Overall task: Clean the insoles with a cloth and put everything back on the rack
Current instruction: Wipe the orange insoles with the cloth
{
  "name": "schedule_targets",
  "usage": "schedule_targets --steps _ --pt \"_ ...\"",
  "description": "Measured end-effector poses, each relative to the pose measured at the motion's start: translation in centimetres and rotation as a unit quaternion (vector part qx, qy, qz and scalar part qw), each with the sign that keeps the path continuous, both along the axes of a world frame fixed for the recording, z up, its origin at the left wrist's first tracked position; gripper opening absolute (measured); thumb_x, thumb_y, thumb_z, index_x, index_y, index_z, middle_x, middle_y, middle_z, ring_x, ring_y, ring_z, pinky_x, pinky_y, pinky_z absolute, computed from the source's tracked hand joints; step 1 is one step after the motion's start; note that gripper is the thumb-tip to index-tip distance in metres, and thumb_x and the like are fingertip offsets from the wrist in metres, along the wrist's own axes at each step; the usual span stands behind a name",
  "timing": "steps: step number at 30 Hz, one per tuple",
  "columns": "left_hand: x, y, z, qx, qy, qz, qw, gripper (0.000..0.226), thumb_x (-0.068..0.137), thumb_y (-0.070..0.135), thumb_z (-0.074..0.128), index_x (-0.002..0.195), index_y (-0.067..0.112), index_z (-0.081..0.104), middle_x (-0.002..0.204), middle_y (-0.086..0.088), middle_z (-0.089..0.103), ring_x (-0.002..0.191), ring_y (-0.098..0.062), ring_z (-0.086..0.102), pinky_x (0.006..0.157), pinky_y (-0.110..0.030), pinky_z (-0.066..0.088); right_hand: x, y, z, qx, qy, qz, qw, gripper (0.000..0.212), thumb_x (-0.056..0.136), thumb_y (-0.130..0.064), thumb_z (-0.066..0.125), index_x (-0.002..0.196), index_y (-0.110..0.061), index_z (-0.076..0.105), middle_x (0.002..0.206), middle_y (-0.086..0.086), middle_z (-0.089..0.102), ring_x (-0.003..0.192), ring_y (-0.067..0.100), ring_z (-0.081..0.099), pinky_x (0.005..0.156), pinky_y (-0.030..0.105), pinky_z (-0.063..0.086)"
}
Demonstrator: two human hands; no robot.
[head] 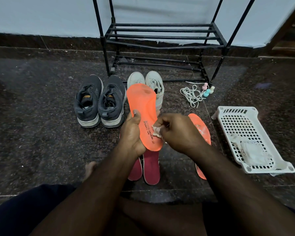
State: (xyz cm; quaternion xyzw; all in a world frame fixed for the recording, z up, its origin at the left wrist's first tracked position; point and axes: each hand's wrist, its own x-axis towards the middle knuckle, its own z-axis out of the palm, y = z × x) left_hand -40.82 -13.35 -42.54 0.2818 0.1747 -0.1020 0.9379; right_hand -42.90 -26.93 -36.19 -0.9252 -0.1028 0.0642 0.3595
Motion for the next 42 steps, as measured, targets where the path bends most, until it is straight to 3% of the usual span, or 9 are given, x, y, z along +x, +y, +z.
schedule_targets --steps 8,14,18,21,24,32,35,38,42 --pt "0.1 0.5 0.6 -0.055 0.009 0.009 0.998 0.047 0.107 0.046 0.03 0.141 0.019 0.047 0.117 -0.023 0.069 0.087 -0.038 0.074 0.071 -0.055 0.058 -1.0 1.0 -0.2 0.14 0.106 0.005 0.984 0.011 0.084 0.001 0.067 0.085 -0.009 0.07 0.074 0.011 0.071 0.063 0.022 0.069 0.07 0.051 0.059" --pt "-0.1 0.5 0.9 -0.059 0.006 0.028 0.998 0.045 0.107 0.045 0.029 0.13 0.014 0.053 0.114 -0.023 0.07 0.09 -0.033 0.075 0.086 -0.05 0.052 -1.6 1.5 -0.7 0.03 0.061 0.008 0.998 0.012 0.08 -0.01 0.067 0.08 -0.022 0.066 0.072 -0.005 0.07 0.068 0.012 0.068 0.073 0.042 0.057" --pt "0.1 0.8 0.6 -0.044 0.001 0.024 0.999 0.045 0.107 0.046 0.03 0.143 0.022 0.044 0.115 -0.023 0.069 0.089 -0.038 0.073 0.075 -0.055 0.06 -1.8 1.6 0.1 0.183 0.158 0.0 0.97 0.016 0.084 0.004 0.066 0.084 -0.012 0.069 0.071 0.007 0.069 0.065 0.025 0.068 0.074 0.054 0.058" --pt "-0.1 0.2 0.3 -0.006 -0.003 -0.009 1.0 0.053 0.107 0.045 0.032 0.149 0.013 0.039 0.124 -0.025 0.06 0.087 -0.038 0.069 0.07 -0.05 0.058 -0.6 0.5 0.3 0.107 -0.004 -0.045 0.993 0.016 0.082 -0.004 0.069 0.09 -0.018 0.071 0.082 -0.002 0.07 0.073 0.016 0.068 0.076 0.039 0.057" --pt "-0.7 -0.5 0.4 0.008 -0.026 0.009 1.0 0.038 0.109 0.032 0.03 0.129 0.01 0.054 0.1 -0.02 0.072 0.081 -0.032 0.072 0.07 -0.044 0.06 -0.3 0.2 -0.2 0.006 -0.114 -0.027 0.993 0.016 0.081 -0.006 0.071 0.091 -0.017 0.073 0.092 -0.003 0.064 0.09 0.015 0.061 0.082 0.031 0.048" --pt "-0.5 -0.8 0.6 0.044 -0.025 -0.016 0.999 0.045 0.108 0.034 0.034 0.144 0.009 0.044 0.096 -0.022 0.073 0.079 -0.032 0.073 0.067 -0.04 0.061 -1.1 1.0 0.0 0.017 -0.054 0.052 0.997 0.016 0.082 -0.009 0.07 0.091 -0.02 0.077 0.089 -0.006 0.071 0.083 0.006 0.063 0.074 0.019 0.045" --pt "-0.9 -1.1 0.6 0.008 -0.034 -0.028 0.999 0.044 0.106 0.031 0.036 0.142 0.008 0.047 0.108 -0.023 0.068 0.09 -0.034 0.07 0.087 -0.048 0.057 0.1 0.4 -0.2 0.02 -0.155 -0.017 0.987 0.015 0.081 -0.006 0.071 0.09 -0.015 0.076 0.09 -0.003 0.066 0.084 0.008 0.06 0.075 0.015 0.042" --pt "-1.6 -1.6 0.9 -0.03 0.001 -0.095 0.995 0.056 0.1 0.047 0.039 0.128 0.003 0.059 0.109 -0.02 0.07 0.1 -0.032 0.069 0.101 -0.046 0.046 0.4 0.9 -1.0 -0.034 -0.162 0.004 0.986 0.021 0.078 -0.002 0.069 0.091 -0.016 0.077 0.091 0.002 0.068 0.088 0.018 0.063 0.082 0.026 0.045" --pt "-1.8 -1.4 1.3 -0.015 -0.032 -0.117 0.992 0.065 0.088 0.062 0.044 0.096 0.007 0.078 0.097 -0.014 0.074 0.091 -0.027 0.073 0.089 -0.038 0.055 -0.3 1.3 -0.4 -0.034 -0.077 0.054 0.995 0.019 0.083 -0.01 0.069 0.092 -0.024 0.076 0.091 -0.008 0.072 0.088 0.007 0.063 0.081 0.025 0.046"
